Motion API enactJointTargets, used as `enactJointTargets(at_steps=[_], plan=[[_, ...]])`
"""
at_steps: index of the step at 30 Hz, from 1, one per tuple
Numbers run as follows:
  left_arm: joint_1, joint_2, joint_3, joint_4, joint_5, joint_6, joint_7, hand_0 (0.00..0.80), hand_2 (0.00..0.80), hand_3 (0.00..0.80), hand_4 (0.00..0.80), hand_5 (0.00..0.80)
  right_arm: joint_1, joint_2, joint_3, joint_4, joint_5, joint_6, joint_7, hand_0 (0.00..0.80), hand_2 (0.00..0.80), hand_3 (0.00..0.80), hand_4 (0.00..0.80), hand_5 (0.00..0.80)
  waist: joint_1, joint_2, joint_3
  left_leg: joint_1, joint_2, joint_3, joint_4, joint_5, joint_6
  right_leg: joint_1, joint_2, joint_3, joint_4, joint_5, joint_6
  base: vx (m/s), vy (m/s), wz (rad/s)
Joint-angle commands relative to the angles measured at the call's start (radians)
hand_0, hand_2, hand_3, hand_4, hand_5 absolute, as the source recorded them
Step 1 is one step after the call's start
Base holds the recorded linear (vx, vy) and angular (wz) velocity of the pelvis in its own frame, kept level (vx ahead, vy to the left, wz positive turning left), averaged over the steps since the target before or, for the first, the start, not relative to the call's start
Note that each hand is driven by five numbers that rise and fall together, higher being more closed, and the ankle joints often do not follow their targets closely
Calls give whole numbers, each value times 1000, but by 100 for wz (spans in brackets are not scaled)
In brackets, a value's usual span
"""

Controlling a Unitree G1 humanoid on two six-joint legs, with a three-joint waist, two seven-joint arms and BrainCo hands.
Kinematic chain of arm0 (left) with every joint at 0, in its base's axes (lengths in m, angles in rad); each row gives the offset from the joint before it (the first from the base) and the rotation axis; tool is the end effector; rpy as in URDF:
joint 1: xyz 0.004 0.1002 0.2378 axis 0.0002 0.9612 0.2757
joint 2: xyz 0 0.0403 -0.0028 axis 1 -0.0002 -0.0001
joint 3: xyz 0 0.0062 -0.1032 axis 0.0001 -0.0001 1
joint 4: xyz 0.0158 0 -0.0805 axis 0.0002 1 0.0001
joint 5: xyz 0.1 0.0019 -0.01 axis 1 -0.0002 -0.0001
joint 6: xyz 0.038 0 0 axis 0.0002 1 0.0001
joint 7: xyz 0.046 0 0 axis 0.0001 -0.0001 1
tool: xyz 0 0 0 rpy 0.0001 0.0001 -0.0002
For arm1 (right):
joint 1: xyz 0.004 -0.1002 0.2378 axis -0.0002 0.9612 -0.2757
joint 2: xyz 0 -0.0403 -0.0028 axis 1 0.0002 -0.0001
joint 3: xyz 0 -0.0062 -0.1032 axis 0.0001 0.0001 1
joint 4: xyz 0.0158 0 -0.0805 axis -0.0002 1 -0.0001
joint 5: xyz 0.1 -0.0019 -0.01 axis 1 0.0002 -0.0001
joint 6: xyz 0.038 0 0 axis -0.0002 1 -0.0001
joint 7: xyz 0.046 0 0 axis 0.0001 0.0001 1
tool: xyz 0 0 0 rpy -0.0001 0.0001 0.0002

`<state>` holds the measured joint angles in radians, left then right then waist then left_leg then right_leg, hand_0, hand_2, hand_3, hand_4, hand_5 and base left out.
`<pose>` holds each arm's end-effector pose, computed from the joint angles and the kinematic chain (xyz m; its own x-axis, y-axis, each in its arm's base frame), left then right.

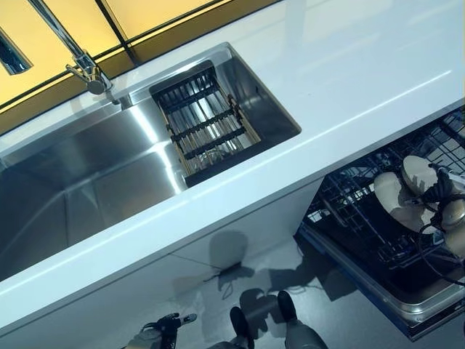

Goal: Take plates into dishwasher

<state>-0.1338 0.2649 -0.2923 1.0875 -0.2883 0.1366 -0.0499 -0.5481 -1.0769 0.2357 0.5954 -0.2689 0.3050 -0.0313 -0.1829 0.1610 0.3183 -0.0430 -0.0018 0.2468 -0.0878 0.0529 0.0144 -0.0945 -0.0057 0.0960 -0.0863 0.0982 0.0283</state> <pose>0.1355 0.2111 -0.0974 0.4376 0.0504 -0.8977 0.0765 0.9927 0.0930 0.2596 -0.3661 0.1788 0.8407 -0.5415 0.0005 0.1271 0.1964 -0.9722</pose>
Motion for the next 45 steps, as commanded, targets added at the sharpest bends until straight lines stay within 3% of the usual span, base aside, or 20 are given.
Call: enactJointTargets(at_steps=[1, 13, 22, 34, 45], plan=[[-9, 44, -4, 75, 12, 0, 6, 0, 0, 0, 0, 0, -36, -43, -41, -45, 27, 12, 10, 0, 0, 0, 0, 0, -2, -110, -60, 68, -49, -11, 1, -121, 25, 11, 46, 23, -1, -34, 35, 17, 8, -4], [12, 62, 2, 84, 24, 6, 18, 0, 0, 0, 0, 0, -147, -170, -2, 31, 112, 8, 47, 0, 0, 0, 0, 0, 3, -160, -97, 84, -41, -13, 1, -128, 25, 29, 58, 37, -1, -35, 36, 2, 1, -1], [13, 60, 2, 102, 41, 36, 14, 0, 0, 0, 0, 0, -152, -201, -15, 73, 195, 13, 47, 0, 0, 0, 0, 0, 2, -180, -126, 95, -38, -13, 1, -132, 25, 40, 65, 47, -1, -37, 37, 0, 12, -3], [9, 59, 35, 156, 60, 95, 12, 0, 0, 0, 0, 0, 84, -174, -207, 115, 307, 32, 103, 0, 0, 0, 0, 0, -17, -198, -164, 120, -34, 4, 1, -138, 27, 60, 67, 54, -1, -37, 39, -19, 17, -3], [11, 74, 74, 192, 50, 60, 24, 0, 0, 0, 0, 0, 278, -69, -371, 221, 436, 34, 98, 0, 0, 0, 0, 0, -14, -200, -183, 146, -42, 14, 1, -147, 45, 75, 62, 57, -1, -33, 43, -51, 37, -5]])
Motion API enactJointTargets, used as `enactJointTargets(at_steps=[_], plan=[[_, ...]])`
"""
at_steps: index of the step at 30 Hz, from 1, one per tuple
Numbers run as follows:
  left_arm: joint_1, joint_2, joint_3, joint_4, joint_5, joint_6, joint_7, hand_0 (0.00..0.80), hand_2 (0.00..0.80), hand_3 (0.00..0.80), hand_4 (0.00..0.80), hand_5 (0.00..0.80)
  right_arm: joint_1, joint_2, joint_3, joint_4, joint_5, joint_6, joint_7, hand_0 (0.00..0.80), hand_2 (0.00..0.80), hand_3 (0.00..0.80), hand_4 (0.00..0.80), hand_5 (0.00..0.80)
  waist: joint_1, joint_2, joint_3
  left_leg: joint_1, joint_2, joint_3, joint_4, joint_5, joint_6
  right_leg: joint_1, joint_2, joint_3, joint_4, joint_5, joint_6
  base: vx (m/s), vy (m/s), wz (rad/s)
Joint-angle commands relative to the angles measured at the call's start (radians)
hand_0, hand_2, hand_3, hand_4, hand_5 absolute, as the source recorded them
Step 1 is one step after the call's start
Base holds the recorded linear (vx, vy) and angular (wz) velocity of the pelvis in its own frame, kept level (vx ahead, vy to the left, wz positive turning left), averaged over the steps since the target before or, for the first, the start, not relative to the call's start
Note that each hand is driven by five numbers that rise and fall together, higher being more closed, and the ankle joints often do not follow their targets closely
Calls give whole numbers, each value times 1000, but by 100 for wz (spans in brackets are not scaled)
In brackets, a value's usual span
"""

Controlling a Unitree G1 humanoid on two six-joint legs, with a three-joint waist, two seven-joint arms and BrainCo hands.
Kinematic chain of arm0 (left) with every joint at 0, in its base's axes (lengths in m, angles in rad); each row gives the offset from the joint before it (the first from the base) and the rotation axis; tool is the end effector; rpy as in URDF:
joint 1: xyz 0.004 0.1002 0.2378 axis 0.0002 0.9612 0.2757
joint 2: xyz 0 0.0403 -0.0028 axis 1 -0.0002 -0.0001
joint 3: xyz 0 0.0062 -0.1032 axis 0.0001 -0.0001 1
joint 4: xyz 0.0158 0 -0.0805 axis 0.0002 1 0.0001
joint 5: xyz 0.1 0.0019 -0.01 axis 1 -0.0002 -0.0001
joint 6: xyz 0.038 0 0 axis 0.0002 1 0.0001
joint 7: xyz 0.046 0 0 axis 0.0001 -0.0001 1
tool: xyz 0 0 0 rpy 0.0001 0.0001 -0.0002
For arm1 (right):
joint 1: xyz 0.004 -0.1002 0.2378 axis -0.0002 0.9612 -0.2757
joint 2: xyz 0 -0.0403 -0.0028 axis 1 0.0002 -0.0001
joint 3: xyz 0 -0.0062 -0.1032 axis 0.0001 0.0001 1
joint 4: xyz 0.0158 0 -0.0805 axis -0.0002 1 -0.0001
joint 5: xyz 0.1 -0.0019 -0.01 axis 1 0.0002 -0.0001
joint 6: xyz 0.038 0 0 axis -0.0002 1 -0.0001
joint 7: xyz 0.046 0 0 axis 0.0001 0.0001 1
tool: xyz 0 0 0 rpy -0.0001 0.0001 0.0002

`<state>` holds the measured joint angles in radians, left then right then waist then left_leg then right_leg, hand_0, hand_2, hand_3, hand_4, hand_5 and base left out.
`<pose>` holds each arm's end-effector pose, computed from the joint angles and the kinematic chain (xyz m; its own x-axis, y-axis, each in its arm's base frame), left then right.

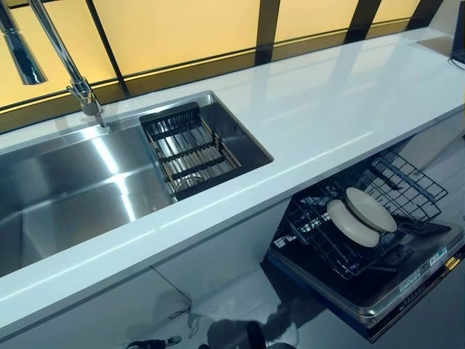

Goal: Take plates into dishwasher

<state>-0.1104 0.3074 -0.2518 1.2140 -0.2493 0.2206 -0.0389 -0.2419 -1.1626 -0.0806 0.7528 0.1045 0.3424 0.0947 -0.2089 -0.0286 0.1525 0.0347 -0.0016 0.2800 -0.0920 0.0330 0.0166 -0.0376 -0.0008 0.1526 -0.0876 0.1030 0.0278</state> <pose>0.1042 0.2385 -0.1044 0.2314 0.1720 -0.9575 0.0331 0.9823 0.1845 0.1804 -0.4363 0.1570 0.6091 -0.7320 -0.3052 0.2610 0.5485 -0.7944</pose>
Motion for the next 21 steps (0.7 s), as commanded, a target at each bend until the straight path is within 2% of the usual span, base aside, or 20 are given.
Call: enactJointTargets(at_steps=[1, 4, 6, 8, 12, 13, 14, 16, 17, 19, 21], plan=[[-11, 32, 35, 64, 4, -30, 12, 0, 0, 0, 0, 0, -17, 34, -68, 72, 75, -2, -39, 0, 0, 0, 0, 0, 12, -10, -16, 70, -43, -19, 5, -129, 45, 18, 56, 2, 0, -37, 44, -55, 85, -7], [-11, 35, 36, 60, 11, -42, -2, 0, 0, 0, 0, 0, 12, 64, -102, 123, 122, 0, -28, 0, 0, 0, 0, 0, 14, -9, -6, 82, -49, -6, 5, -128, 57, 19, 52, 9, 0, -32, 41, -38, 96, -6], [-16, 37, 33, 59, 9, -56, -8, 0, 0, 0, 0, 0, 45, 86, -122, 162, 169, -2, -11, 0, 0, 0, 0, 0, 4, -5, 18, 62, -51, -7, 82, -172, 69, 27, 45, 9, 2, -35, 44, -24, 158, -5], [-21, 40, 34, 61, 22, -55, -10, 0, 0, 0, 0, 0, 87, 122, -149, 190, 223, 8, -6, 0, 0, 0, 0, 0, 2, -10, 40, 41, -52, -2, 129, -191, 74, 19, 42, 8, 1, -20, 51, -46, 78, 2], [-24, 56, 43, 57, 40, -37, -4, 0, 0, 0, 0, 0, 142, 220, -188, 241, 264, 12, 5, 0, 0, 0, 0, 0, 14, -25, 73, 36, -37, 6, 104, -165, 67, -28, 30, -40, 12, 24, 80, -117, -27, 0], [-24, 66, 49, 55, 33, -33, 0, 0, 0, 0, 0, 0, 148, 244, -188, 253, 269, 13, 9, 0, 0, 0, 0, 0, 17, -24, 82, 39, -30, 4, 87, -153, 70, -47, 29, -60, 67, 3, 80, -275, -115, -16], [-27, 83, 63, 58, 5, -25, 12, 0, 0, 0, 0, 0, 144, 281, -175, 279, 296, 24, 14, 0, 0, 0, 0, 0, 30, -20, 87, 34, -18, 6, 47, -115, 84, -69, 17, -89, 161, -31, 70, -262, -138, -27], [-29, 100, 77, 71, -5, -27, 18, 0, 0, 0, 0, 0, 146, 318, -166, 320, 338, 13, 17, 0, 0, 0, 0, 0, 48, -13, 80, 16, -11, -23, 37, -105, 93, -56, -8, -123, 219, -61, 56, -199, -172, -34], [-25, 112, 93, 82, -12, -35, 25, 0, 0, 0, 0, 0, 143, 347, -163, 341, 371, 19, 14, 0, 0, 0, 0, 0, 71, -12, 71, -16, -10, -55, 55, -109, 100, -32, -39, -141, 249, -63, 40, -163, -238, -24], [-29, 133, 113, 97, -5, -43, 21, 0, 0, 0, 0, 0, 125, 378, -157, 379, 417, 20, 14, 0, 0, 0, 0, 0, 105, -23, 60, -97, -11, -87, 152, -141, 109, 35, -96, -166, 247, -36, 23, -215, -324, -14], [-58, 165, 126, 106, -19, -37, 13, 0, 0, 0, 0, 0, 91, 416, -137, 401, 459, 24, -14, 0, 0, 0, 0, 0, 130, -32, 66, -212, 0, -100, 304, -189, 122, 86, -149, -167, 240, 2, 20, -300, -369, -4]])
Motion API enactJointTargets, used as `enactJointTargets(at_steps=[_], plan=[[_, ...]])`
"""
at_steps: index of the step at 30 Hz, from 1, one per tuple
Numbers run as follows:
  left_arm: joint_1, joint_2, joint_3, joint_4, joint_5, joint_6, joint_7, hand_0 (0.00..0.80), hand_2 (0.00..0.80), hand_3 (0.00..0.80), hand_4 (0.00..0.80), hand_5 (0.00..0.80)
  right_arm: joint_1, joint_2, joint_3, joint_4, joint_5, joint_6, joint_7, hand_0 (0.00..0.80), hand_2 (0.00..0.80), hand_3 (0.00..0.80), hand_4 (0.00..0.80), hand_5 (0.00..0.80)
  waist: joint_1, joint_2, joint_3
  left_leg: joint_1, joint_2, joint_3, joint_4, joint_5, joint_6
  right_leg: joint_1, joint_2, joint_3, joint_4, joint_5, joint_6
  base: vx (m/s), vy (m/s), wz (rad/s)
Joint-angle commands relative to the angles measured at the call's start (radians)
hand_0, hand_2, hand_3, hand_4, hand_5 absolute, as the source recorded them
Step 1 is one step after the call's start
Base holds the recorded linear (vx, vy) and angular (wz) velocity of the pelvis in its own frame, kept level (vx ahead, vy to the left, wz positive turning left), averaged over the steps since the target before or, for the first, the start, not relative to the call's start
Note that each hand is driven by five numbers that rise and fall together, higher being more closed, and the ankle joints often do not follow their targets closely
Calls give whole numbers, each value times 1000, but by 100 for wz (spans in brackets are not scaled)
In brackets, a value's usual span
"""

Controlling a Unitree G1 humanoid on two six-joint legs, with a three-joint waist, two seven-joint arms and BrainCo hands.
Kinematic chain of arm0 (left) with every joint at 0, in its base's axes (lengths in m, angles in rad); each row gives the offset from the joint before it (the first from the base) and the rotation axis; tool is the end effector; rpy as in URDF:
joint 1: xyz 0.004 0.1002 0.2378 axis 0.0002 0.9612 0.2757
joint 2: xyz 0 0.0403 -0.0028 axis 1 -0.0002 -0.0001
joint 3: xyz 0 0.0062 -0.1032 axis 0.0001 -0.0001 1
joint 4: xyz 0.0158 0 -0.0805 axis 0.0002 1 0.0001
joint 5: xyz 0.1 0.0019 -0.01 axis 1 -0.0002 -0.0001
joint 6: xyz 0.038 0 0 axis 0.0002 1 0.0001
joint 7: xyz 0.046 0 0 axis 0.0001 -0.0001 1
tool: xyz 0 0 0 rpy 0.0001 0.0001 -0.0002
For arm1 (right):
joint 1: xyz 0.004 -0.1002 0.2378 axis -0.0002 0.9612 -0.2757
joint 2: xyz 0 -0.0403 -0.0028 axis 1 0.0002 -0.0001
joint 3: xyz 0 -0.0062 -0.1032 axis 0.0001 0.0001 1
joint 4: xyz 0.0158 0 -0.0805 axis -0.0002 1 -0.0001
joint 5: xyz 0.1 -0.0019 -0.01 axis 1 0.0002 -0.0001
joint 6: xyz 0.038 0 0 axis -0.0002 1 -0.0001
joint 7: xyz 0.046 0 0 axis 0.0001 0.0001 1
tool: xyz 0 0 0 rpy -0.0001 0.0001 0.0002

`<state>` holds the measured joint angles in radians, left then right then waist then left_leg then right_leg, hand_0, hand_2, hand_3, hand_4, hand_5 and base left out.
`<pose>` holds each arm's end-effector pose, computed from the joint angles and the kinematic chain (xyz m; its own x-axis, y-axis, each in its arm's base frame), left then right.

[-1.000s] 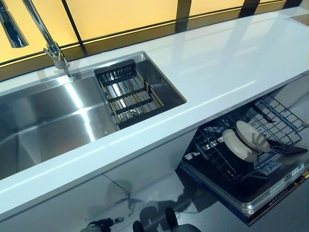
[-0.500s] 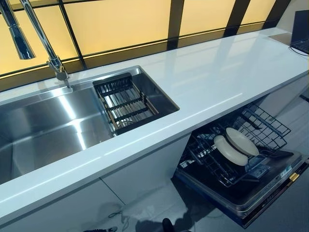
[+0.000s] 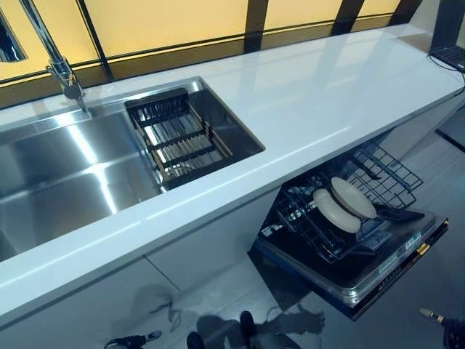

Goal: Take plates into dishwasher

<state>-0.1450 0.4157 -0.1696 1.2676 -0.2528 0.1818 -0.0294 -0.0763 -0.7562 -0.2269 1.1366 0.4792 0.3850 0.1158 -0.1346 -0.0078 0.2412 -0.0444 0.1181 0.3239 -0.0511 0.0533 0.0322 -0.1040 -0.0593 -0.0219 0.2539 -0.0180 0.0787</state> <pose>0.1101 0.2816 -0.0881 0.2613 0.3045 -0.9160 -0.0721 0.9524 0.2960 0.0970 -0.3961 -0.0088 0.2658 -0.4760 -0.8383 0.5923 0.7667 -0.2475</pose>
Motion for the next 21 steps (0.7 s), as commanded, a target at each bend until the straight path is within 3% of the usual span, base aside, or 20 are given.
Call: enactJointTargets(at_steps=[1, 2, 3, 5, 7, 9, 12, 15, 16, 19, 21], plan=[[-38, 71, 46, 54, -23, 9, -1, 0, 0, 0, 0, 0, -86, 19, 19, 19, 102, -17, -47, 0, 0, 0, 0, 0, 61, -55, -19, -165, -106, -150, 303, -222, 106, 157, -98, 10, -114, 126, -31, -384, -458, 2], [-64, 101, 53, 56, -46, 23, -15, 0, 0, 0, 0, 0, -108, 42, 49, 19, 143, -18, -71, 0, 0, 0, 0, 0, 71, -59, -2, -217, -75, -162, 369, -243, 103, 143, -102, 28, -94, 130, -36, -401, -525, 2], [-86, 116, 50, 57, -78, 29, -15, 0, 0, 0, 0, 0, -116, 63, 63, 19, 162, -23, -80, 0, 0, 0, 0, 0, 73, -60, 11, -260, -41, -174, 418, -247, 90, 151, -76, 37, -115, 55, -27, -446, -615, 4], [-107, 118, 56, 52, -150, 25, -1, 0, 0, 0, 0, 0, -118, 88, 87, 20, 193, -32, -92, 0, 0, 0, 0, 0, 77, -67, 21, -323, -5, -186, 457, -207, 41, 165, -51, 1, -166, -11, -15, -355, -517, 8], [-111, 98, 63, 47, -179, 11, 7, 0, 0, 0, 0, 0, -113, 112, 95, 36, 225, -56, -79, 0, 0, 0, 0, 0, 81, -74, 33, -339, 11, -193, 438, -159, 5, 184, -37, -25, -210, -30, -7, -304, -453, 13], [-103, 73, 72, 30, -175, -1, 3, 0, 0, 0, 0, 0, -107, 138, 96, 40, 269, -66, -68, 0, 0, 0, 0, 0, 82, -82, 42, -315, 6, -207, 352, -89, -22, 197, -22, -26, -246, -32, -7, -296, -421, 22], [-95, 36, 67, 20, -203, 4, -4, 0, 0, 0, 0, 0, -114, 150, 96, 51, 295, -54, -66, 0, 0, 0, 0, 0, 81, -68, 32, -266, -7, -239, 181, 3, -39, 196, -7, -33, -226, -70, -23, -260, -304, 11], [-53, 3, 74, 29, -279, -7, 10, 0, 0, 0, 0, 0, -120, 157, 92, 70, 289, -49, -80, 0, 0, 0, 0, 0, 80, -39, 11, -229, 5, -271, 26, 102, -74, 191, 39, -36, -164, -142, -65, -215, -327, -2], [-34, -13, 84, 28, -297, -9, 19, 0, 0, 0, 0, 0, -122, 153, 90, 76, 285, -36, -94, 0, 0, 0, 0, 0, 81, -31, 5, -202, 14, -268, -36, 101, -73, 188, 51, -40, -156, -148, -81, -177, -301, 5], [15, -47, 114, 28, -294, -25, 10, 0, 0, 0, 0, 0, -112, 150, 70, 99, 268, 14, -152, 0, 0, 0, 0, 0, 65, -19, -5, -193, 31, -171, -36, 68, -92, 180, 76, -92, -168, -136, -101, -147, -242, 19], [16, -65, 112, 24, -270, -35, -9, 0, 0, 0, 0, 0, -87, 160, 64, 126, 273, 29, -199, 0, 0, 0, 0, 0, 57, -22, 0, -144, 28, -52, 24, 96, -117, 208, 70, -136, -197, -128, -106, -148, -187, 83]])
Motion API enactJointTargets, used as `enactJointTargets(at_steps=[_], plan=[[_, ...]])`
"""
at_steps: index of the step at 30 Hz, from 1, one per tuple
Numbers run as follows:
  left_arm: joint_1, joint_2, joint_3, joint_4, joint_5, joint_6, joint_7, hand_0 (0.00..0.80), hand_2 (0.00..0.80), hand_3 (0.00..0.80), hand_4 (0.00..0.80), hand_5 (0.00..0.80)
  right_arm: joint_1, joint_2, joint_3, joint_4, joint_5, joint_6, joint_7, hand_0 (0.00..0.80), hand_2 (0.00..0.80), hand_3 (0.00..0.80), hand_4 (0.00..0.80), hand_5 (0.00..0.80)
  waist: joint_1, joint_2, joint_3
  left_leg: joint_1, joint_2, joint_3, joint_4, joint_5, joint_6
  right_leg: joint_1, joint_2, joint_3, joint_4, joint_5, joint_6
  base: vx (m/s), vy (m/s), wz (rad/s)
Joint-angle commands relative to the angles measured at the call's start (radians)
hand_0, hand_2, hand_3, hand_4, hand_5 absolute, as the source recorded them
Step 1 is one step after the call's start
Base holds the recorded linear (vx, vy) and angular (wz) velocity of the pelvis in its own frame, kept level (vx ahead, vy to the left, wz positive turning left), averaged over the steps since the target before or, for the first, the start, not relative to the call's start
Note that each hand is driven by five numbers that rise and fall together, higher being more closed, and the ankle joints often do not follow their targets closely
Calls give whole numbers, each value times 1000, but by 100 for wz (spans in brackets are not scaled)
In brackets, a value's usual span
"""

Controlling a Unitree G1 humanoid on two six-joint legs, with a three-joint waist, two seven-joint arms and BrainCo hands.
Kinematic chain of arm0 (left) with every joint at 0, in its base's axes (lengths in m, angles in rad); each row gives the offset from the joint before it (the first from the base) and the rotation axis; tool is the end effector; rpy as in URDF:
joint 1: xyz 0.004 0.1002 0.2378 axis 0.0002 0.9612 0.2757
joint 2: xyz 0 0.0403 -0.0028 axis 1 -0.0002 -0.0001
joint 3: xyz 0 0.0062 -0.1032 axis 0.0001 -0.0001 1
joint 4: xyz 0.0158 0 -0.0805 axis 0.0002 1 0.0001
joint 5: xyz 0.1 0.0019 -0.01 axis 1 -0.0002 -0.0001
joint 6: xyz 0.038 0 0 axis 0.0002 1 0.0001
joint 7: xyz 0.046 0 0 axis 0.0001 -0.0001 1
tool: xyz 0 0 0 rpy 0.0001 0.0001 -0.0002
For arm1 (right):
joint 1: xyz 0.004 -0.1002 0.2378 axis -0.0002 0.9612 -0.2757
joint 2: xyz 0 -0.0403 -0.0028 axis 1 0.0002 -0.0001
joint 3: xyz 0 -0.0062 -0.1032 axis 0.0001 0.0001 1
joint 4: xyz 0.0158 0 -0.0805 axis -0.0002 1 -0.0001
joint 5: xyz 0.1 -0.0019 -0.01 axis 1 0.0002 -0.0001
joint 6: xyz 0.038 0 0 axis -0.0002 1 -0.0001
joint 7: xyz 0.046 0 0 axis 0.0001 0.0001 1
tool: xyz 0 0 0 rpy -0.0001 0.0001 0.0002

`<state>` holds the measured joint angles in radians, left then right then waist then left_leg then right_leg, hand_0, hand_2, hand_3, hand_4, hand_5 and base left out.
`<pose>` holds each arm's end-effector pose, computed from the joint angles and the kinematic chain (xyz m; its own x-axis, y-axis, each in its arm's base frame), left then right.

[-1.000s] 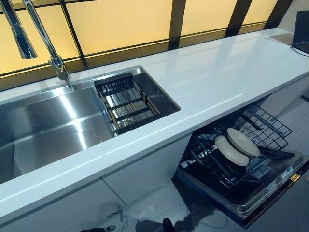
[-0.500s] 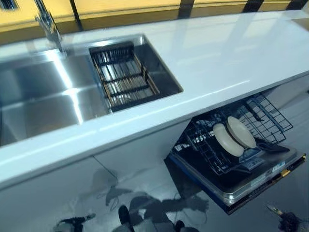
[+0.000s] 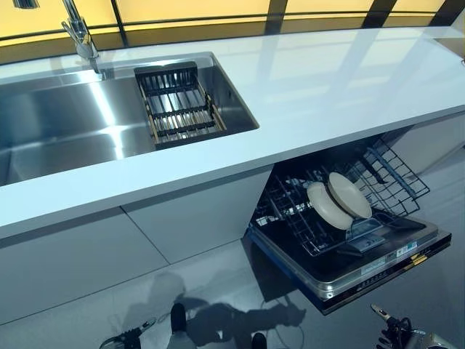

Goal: Take plates into dishwasher

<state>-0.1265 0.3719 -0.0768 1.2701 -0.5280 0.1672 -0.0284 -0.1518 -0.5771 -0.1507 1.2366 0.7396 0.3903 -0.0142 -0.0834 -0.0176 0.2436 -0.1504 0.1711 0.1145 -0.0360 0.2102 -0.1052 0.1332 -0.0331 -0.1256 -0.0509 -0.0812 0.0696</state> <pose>0.1050 0.2701 -0.0944 0.2827 0.2357 -0.9298 -0.3939 0.9124 0.1115 0.1118 -0.3382 -0.0539 0.2153 -0.3226 -0.9217 0.7311 0.6790 -0.0669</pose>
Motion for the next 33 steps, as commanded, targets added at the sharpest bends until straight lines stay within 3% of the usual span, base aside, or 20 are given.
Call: enactJointTargets(at_steps=[1, 3, 4, 6, 7, 8, 11, 14, 16, 21, 26, 33], plan=[[-9, -28, 17, 18, 6, -22, -23, 0, 0, 0, 0, 0, -3, -11, -14, 44, 36, 12, -83, 0, 0, 0, 0, 0, 7, -23, 1, -42, -21, 190, 150, -114, 34, -27, 28, -47, 92, -46, -106, -183, -129, 90], [-14, -39, 18, 27, 29, -35, -51, 0, 0, 0, 0, 0, 11, 0, -36, 63, 53, -12, -91, 0, 0, 0, 0, 0, 18, -37, 9, -52, -26, 177, 399, -255, 76, -26, 2, -59, 57, -5, -106, -173, -19, 50], [-12, -43, 19, 30, 37, -44, -56, 0, 0, 0, 0, 0, 18, 1, -44, 64, 57, -13, -86, 0, 0, 0, 0, 0, 19, -37, 8, -34, -39, 164, 433, -287, 90, -37, -2, -59, 54, 3, -101, -131, 74, 49], [-9, -47, 31, 36, 57, -48, -57, 0, 0, 0, 0, 0, 36, 5, -60, 55, 57, -1, -76, 0, 0, 0, 0, 0, 18, -32, -2, 23, -73, 130, 440, -332, 116, -73, -4, -43, 65, 7, -91, -115, 161, 16], [-13, -47, 37, 34, 66, -42, -55, 0, 0, 0, 0, 0, 39, 8, -65, 51, 69, 2, -76, 0, 0, 0, 0, 0, 13, -24, -10, 90, -102, 119, 341, -357, 129, -96, -2, -36, 86, 5, -76, -162, 253, -18], [-25, -49, 37, 32, 66, -29, -49, 0, 0, 0, 0, 0, 41, 12, -63, 48, 73, -6, -70, 0, 0, 0, 0, 0, 1, -10, -23, 157, -131, 114, 133, -313, 133, -119, 6, -36, 88, 19, -70, -138, 234, 8], [-52, -48, 9, 41, 65, -29, -43, 0, 0, 0, 0, 0, 38, 48, -55, 25, 129, -52, -76, 0, 0, 0, 0, 0, -5, 10, -36, 179, -167, 60, -7, -253, 136, -164, 19, -27, 98, 45, -48, -153, 124, 41], [-53, -50, -2, 43, 47, -36, -20, 0, 0, 0, 0, 0, 35, 61, -56, 27, 130, -72, -79, 0, 0, 0, 0, 0, -5, 13, -37, 175, -174, 60, -9, -254, 142, -180, 22, -14, 87, 59, -43, -127, 42, 8], [-46, -40, -5, 39, 22, -49, -20, 0, 0, 0, 0, 0, 25, 82, -69, 32, 194, -135, -116, 0, 0, 0, 0, 0, 0, 24, -22, 167, -182, 68, -17, -256, 150, -185, 16, -11, 53, 81, -37, -184, 23, 7], [-33, -36, 5, 47, 16, -57, -31, 0, 0, 0, 0, 0, 3, 94, -84, 39, 227, -139, -127, 0, 0, 0, 0, 0, 6, 44, -17, 161, -196, 68, -40, -250, 154, -185, 17, -5, 13, 96, -36, -107, -13, -3], [-29, -43, 0, 41, 13, -60, -46, 0, 0, 0, 0, 0, -23, 93, -102, 50, 284, -189, -159, 0, 0, 0, 0, 0, 15, 68, 0, 145, -203, 71, -25, -257, 157, -197, 10, -9, 15, 95, -37, -96, -30, -3], [9, -80, 1, 24, -26, -86, -63, 0, 0, 0, 0, 0, -68, 120, -189, 3, 666, -297, -70, 0, 0, 0, 0, 0, 21, 138, 21, 127, -226, 64, 8, -263, 157, -205, -8, -11, 52, 68, -48, -28, 25, -1]])
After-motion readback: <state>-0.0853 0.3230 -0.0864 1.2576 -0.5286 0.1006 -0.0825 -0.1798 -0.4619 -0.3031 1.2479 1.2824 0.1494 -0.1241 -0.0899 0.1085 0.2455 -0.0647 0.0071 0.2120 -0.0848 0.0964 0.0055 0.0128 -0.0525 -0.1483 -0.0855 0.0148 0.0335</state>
